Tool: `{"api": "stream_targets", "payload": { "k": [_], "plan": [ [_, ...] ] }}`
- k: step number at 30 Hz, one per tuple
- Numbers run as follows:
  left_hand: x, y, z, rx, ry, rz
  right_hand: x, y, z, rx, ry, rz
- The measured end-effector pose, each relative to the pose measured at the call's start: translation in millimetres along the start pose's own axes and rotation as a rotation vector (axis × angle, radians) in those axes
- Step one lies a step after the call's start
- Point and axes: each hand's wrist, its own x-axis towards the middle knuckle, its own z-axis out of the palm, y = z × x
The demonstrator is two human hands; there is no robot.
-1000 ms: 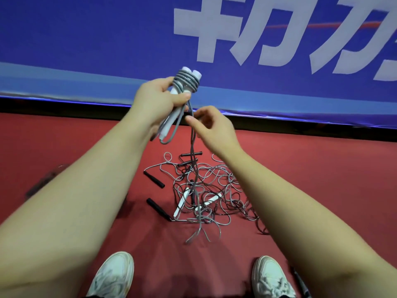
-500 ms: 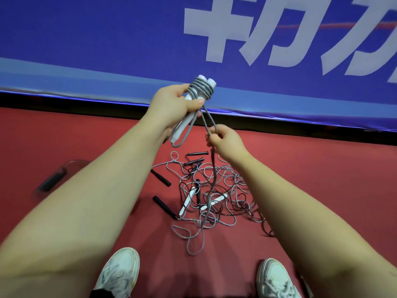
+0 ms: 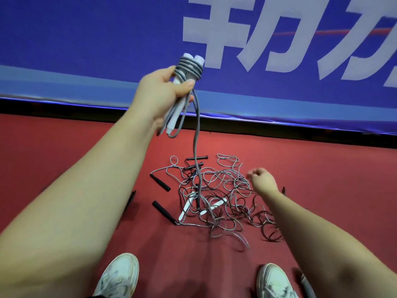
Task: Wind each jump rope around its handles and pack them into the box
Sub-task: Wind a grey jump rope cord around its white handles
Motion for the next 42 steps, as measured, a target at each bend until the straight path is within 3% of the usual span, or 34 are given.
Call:
{"api": "stream_targets", "payload": {
  "k": [3,6,10,12,17,21,26,30,33,42],
  "plan": [
    [-5.4,-6.2,12.5,0.049,-0.029,-0.039,-18.9,-63.2,3.2,0.400,-0.150,-0.265],
    [-8.1,-6.6,14.1,0.129,-0.042,-0.035,-46.0,-115.4,11.6,0.425,-0.302,-0.536],
    [-11.8,-7.5,9.0,0.219,-0.030,-0.005,-63.4,-138.6,26.5,0.351,-0.084,-0.681],
    [-11.9,-10.1,4.4,0.258,-0.023,0.010,-64.8,-141.6,28.2,0.345,-0.050,-0.676],
    [-10.1,-17.5,-6.7,0.280,-0.015,-0.010,-53.9,-139.5,18.8,0.350,-0.204,-0.589],
    [-11.4,-24.6,1.4,0.349,-0.039,0.021,-41.0,-126.3,22.4,0.197,-0.171,-0.507],
    [-2.4,-34.6,-7.5,0.312,0.075,0.011,-39.5,-109.3,20.1,0.072,-0.224,-0.481],
    [-2.4,-49.1,-17.7,0.613,0.147,0.104,-65.1,-115.5,3.5,-0.189,-0.168,-0.630],
    [-3.7,-59.5,-18.9,0.924,0.108,0.225,-87.3,-130.9,-13.9,-0.378,-0.168,-0.719],
    [-19.5,-62.0,-2.2,1.285,-0.131,0.450,-103.7,-152.7,-38.5,-0.037,-0.378,-0.561]
  ]
}}
